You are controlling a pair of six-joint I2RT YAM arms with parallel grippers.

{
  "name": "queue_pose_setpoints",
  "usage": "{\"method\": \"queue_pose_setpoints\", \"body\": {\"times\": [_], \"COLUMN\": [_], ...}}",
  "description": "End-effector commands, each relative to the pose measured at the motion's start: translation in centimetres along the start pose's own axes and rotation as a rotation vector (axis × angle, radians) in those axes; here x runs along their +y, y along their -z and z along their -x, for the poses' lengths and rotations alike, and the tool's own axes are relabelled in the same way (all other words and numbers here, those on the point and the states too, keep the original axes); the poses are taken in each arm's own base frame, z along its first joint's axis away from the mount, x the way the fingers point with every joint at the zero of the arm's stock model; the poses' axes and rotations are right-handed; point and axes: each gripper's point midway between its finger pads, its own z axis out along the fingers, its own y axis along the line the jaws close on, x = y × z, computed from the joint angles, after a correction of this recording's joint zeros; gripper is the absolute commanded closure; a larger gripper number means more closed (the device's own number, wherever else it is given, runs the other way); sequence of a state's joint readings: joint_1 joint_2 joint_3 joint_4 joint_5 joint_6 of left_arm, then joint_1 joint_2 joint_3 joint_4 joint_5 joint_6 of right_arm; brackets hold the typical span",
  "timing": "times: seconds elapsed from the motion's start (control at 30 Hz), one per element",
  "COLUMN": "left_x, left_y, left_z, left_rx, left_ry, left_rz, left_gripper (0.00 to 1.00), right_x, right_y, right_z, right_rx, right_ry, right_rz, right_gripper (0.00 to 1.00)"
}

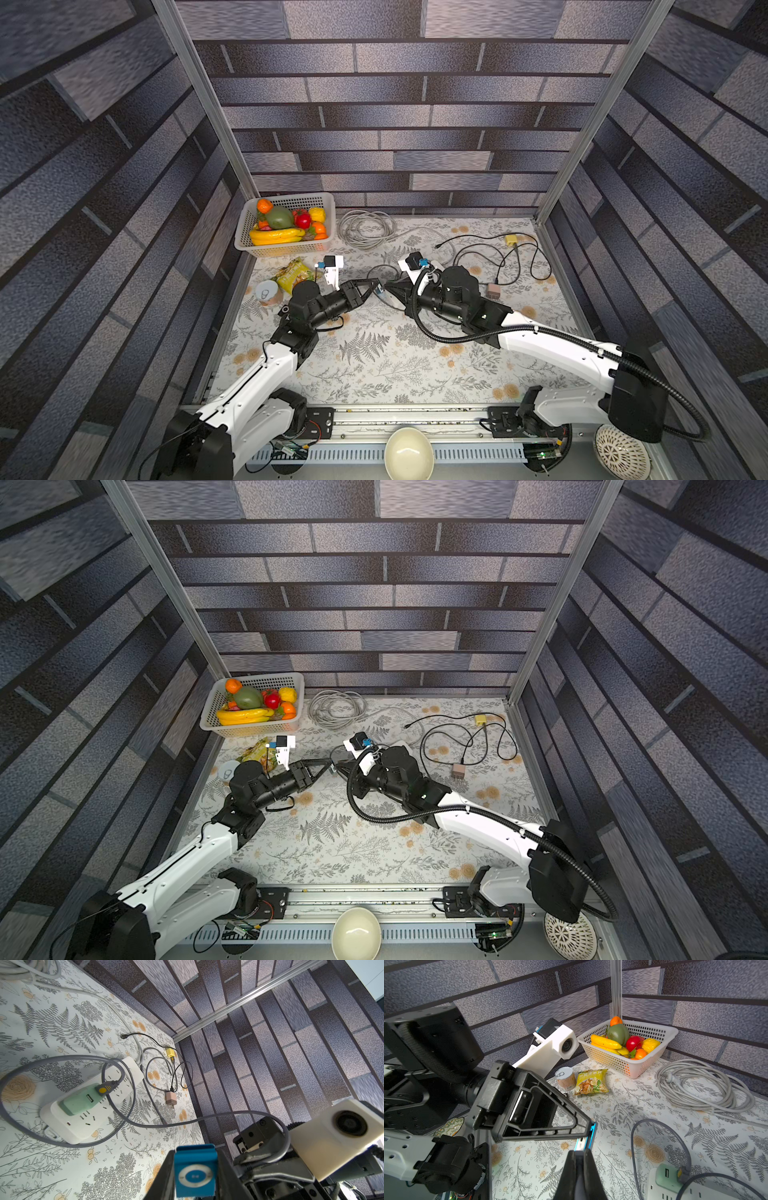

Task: Charge mp3
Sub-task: Insert the charging cable into the MP3 player.

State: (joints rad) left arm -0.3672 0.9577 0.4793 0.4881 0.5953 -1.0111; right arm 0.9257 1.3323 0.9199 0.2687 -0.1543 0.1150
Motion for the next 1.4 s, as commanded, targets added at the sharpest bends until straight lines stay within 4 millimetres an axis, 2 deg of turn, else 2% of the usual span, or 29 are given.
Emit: {"method": "queue_pose_setpoints", "body": {"times": [0.0,0.33,0.83,0.97,1.1,1.37], "left_x": [-4.9,-6.6,-9.6,-9.8,-10.3,-9.2], "left_y": [0.8,1.2,1.5,1.4,1.6,1.6], "left_z": [1.2,2.1,2.1,1.9,2.3,2.5], "left_rx": [-0.045,-0.089,-0.099,-0.090,-0.105,-0.106], "left_ry": [-0.088,-0.116,-0.181,-0.196,-0.208,-0.209], "left_rz": [-0.147,-0.190,-0.291,-0.287,-0.298,-0.249], "left_gripper": [1.00,1.00,1.00,1.00,1.00,1.00], "right_x": [-1.7,-2.4,-2.0,-1.6,-1.5,-1.8], "right_y": [-1.0,-2.6,-4.1,-4.3,-4.6,-3.4], "right_z": [-5.1,-7.4,-9.0,-9.3,-10.4,-8.9], "right_rx": [0.181,0.266,0.312,0.344,0.376,0.333], "right_ry": [-0.032,-0.028,-0.078,-0.081,-0.090,-0.072], "right_rz": [-0.095,-0.149,-0.105,-0.082,-0.068,-0.102], "right_gripper": [1.00,1.00,1.00,1.00,1.00,1.00]}}
